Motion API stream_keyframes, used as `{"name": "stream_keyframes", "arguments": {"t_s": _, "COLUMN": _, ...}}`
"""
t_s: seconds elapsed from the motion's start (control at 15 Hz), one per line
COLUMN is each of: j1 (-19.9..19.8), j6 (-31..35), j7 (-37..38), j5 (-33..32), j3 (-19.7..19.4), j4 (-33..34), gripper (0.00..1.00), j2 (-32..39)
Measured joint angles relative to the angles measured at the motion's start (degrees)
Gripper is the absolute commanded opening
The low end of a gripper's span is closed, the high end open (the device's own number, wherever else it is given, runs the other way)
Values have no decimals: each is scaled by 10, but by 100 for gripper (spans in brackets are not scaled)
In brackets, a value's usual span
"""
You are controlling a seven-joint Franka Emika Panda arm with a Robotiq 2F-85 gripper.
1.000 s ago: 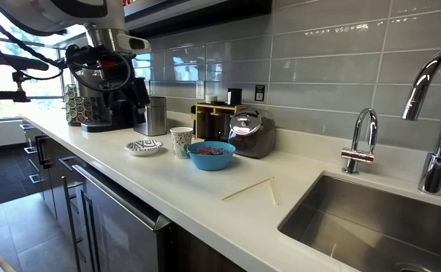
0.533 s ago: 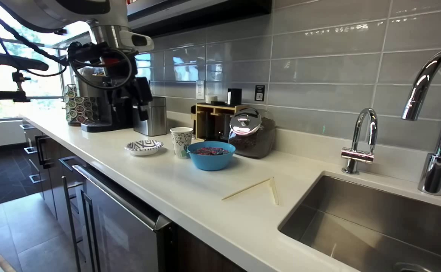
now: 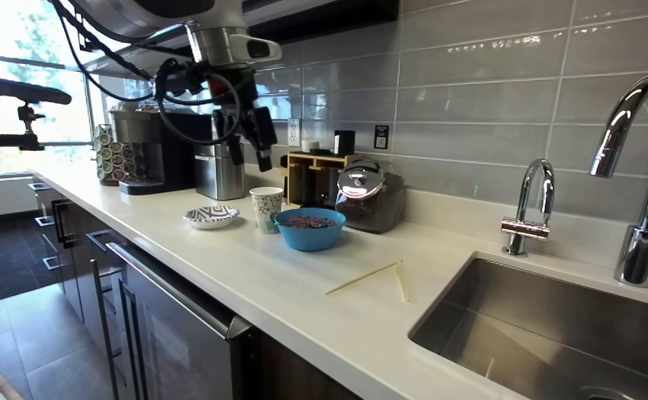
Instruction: Pick up the chopstick and place it in the white paper bowl
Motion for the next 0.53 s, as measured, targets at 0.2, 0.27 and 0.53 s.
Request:
{"name": "stream_keyframes", "arguments": {"t_s": 0.2, "j1": -25, "j6": 66, "j7": 0, "j5": 0, "j3": -24, "j4": 8, "gripper": 100, "j2": 50}}
{"name": "stream_keyframes", "arguments": {"t_s": 0.27, "j1": -34, "j6": 89, "j7": 0, "j5": 0, "j3": -30, "j4": 12, "gripper": 100, "j2": 69}}
{"name": "stream_keyframes", "arguments": {"t_s": 0.53, "j1": -64, "j6": 144, "j7": 0, "j5": 0, "j3": -47, "j4": 32, "gripper": 100, "j2": 143}}
